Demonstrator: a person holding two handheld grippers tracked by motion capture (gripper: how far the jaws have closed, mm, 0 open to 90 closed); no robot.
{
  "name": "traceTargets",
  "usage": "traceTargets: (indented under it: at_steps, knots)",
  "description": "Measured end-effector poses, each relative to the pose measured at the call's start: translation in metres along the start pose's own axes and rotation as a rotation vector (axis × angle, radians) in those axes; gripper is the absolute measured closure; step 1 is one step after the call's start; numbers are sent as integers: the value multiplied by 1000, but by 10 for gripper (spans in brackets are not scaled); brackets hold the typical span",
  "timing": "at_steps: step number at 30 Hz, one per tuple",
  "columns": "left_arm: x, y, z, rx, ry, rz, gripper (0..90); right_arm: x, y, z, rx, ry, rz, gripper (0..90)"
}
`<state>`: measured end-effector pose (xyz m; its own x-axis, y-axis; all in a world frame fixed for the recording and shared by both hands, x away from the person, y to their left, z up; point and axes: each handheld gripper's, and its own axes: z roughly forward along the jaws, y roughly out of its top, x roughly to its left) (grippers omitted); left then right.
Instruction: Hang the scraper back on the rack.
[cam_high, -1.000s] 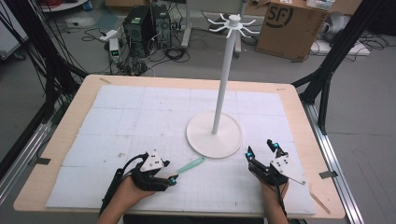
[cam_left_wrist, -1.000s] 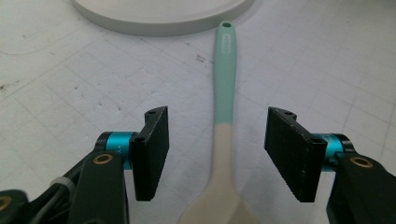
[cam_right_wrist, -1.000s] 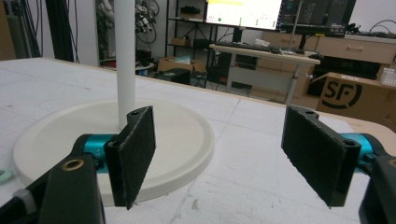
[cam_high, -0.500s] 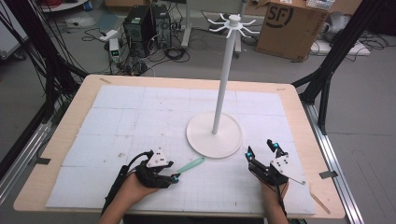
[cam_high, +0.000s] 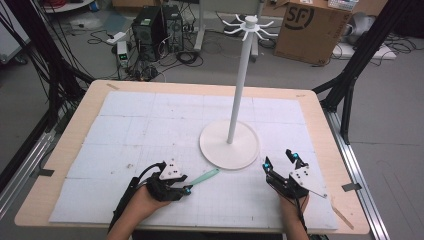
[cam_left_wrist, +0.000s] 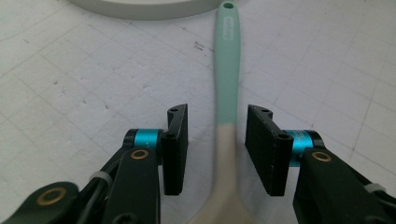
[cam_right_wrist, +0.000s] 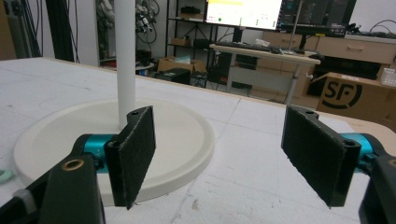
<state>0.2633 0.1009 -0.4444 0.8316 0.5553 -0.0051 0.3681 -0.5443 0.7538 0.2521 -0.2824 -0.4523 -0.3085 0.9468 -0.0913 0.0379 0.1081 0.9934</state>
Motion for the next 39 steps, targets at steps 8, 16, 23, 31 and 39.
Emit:
traceTargets:
  at_steps: [8,16,23,31,39]
  knots:
    - [-2,0,0,0,-8,3,686,0,0,0,0,0,1,258]
    - [-1,0,0,3,-11,-5,687,0,0,0,1,-2,-1,258]
    - [-2,-1,1,-7,-8,-3,718,0,0,0,0,-3,0,259]
    - [0,-4,1,-32,-20,-13,796,0,0,0,-1,-2,1,258]
    - [0,-6,1,-42,-22,-9,804,0,0,0,1,-3,2,258]
